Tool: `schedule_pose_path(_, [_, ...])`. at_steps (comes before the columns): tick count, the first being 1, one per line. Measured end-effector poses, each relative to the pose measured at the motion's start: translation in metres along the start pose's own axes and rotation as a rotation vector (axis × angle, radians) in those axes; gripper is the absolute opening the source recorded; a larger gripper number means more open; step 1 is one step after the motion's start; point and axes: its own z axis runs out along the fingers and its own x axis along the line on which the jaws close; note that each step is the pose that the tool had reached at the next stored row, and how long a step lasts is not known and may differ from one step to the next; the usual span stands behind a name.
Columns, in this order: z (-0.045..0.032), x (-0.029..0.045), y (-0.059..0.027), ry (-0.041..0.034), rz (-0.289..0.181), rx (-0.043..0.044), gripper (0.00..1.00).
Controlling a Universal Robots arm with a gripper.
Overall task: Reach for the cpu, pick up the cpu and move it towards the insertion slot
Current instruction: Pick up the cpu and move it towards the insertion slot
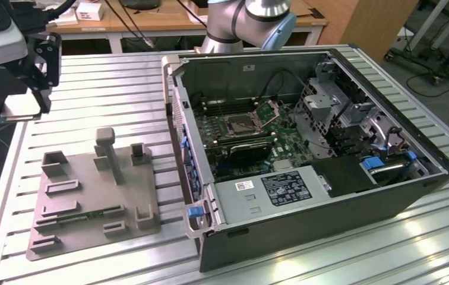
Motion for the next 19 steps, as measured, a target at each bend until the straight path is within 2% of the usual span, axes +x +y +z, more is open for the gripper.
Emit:
schedule_pose_path(7, [-0.0010,-0.0002,0.0000,0.0001,0.000,0.0000,0.54])
schedule_pose_path(13, [-0.0008,-0.0097,0.0002,-0.0001,0.000,-0.0001,0.54])
schedule_pose_path(19, [-0.0007,-0.0147,0.0003,-0.0001,0.000,-0.0001,0.54])
